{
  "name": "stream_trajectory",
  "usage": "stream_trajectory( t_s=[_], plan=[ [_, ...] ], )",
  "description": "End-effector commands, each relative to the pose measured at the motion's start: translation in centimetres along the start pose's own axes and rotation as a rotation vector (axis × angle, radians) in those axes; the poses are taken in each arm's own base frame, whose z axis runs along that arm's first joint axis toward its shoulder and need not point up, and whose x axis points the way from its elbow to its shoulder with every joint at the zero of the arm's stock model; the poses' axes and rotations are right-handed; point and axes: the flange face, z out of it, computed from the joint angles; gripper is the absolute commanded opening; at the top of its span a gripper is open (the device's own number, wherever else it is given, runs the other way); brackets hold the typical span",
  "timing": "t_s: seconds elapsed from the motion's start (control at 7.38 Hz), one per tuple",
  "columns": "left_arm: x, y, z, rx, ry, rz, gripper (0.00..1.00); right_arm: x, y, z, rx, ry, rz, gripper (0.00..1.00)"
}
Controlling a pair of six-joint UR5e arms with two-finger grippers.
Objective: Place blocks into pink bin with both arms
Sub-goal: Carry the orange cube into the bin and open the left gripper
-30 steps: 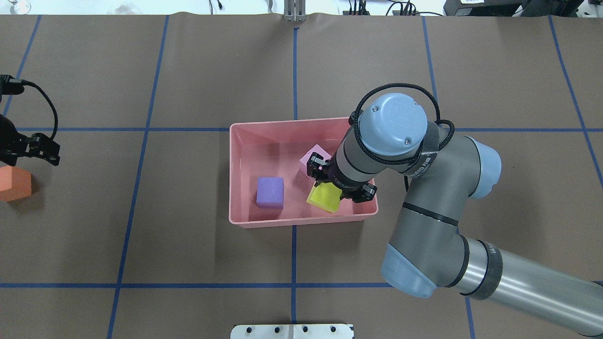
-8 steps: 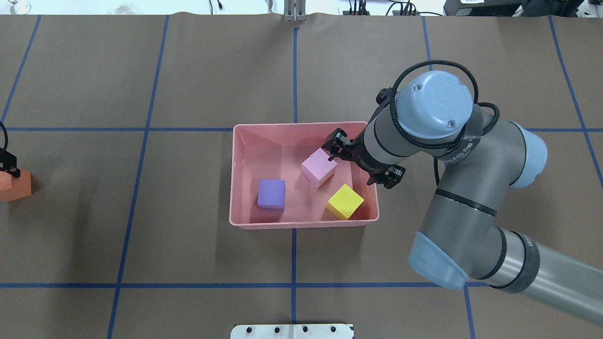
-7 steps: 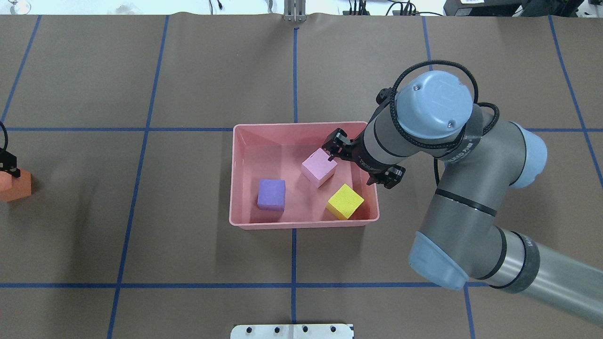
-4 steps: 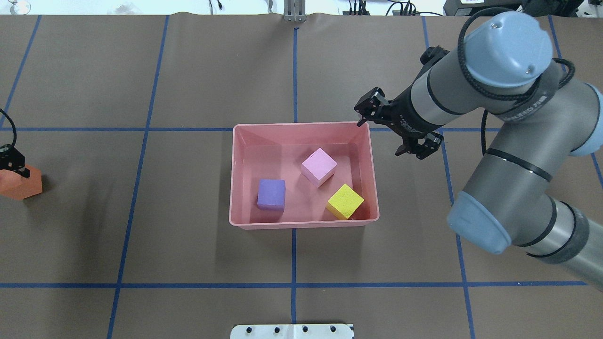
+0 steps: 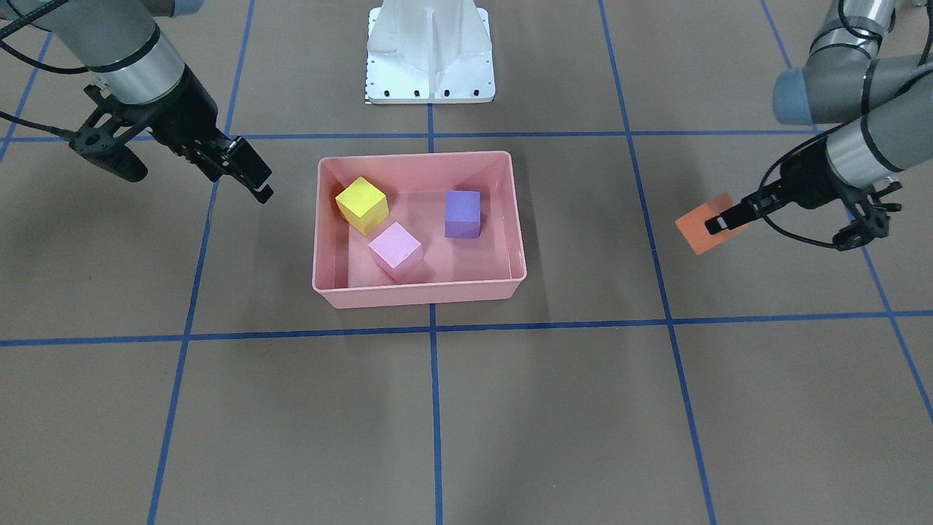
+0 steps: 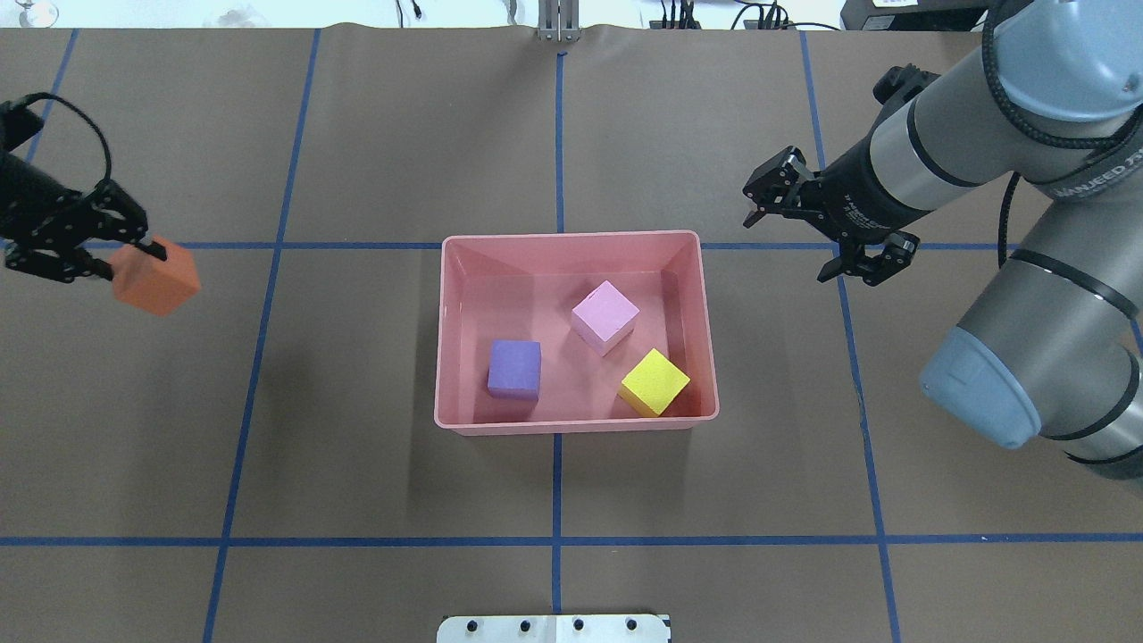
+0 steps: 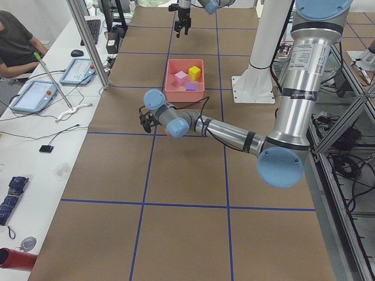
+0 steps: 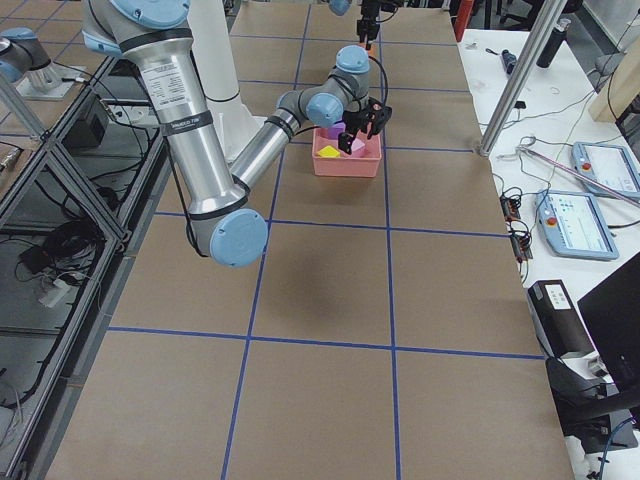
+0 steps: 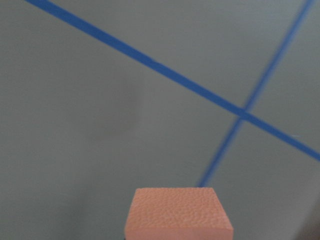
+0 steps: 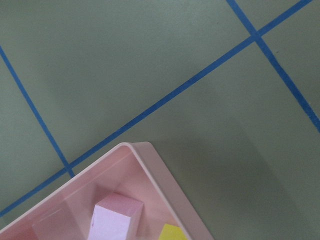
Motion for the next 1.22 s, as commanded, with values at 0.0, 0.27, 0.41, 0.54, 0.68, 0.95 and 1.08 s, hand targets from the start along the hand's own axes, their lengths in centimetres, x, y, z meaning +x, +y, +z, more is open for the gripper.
stream_trajectory(
  t_s=[0.0, 0.27, 0.41, 0.54, 0.68, 0.95, 1.08],
  plan=[
    [14.5, 11.1, 6.9, -0.063, 0.047, -0.086, 0.0, 3.3, -2.8, 1.5, 0.014, 0.06, -0.071, 1.0],
    [22.7, 17.6, 14.2, -0.043, 0.059, -0.084, 0.0, 5.2, -4.1, 2.1, 0.019, 0.092, -0.11, 1.0],
    [23.8, 19.3, 17.0, -0.063, 0.031, -0.081, 0.0, 5.3, -4.2, 2.3, 0.02, 0.096, -0.108, 1.0],
    [23.0, 21.8, 20.5, -0.028, 0.021, -0.061, 0.0, 5.3, -4.2, 2.3, 0.017, 0.096, -0.108, 1.0],
    [22.3, 23.6, 23.0, -0.012, 0.007, -0.051, 0.1, 5.4, -4.2, 2.4, 0.017, 0.098, -0.108, 1.0],
    [22.0, 22.7, 24.8, 0.0, -0.02, -0.05, 0.87, 5.4, -4.4, 2.6, 0.015, 0.102, -0.104, 1.0],
    [22.0, 22.6, 24.6, 0.002, -0.018, -0.049, 1.0, 5.4, -4.4, 2.7, 0.013, 0.103, -0.103, 1.0]
  ],
)
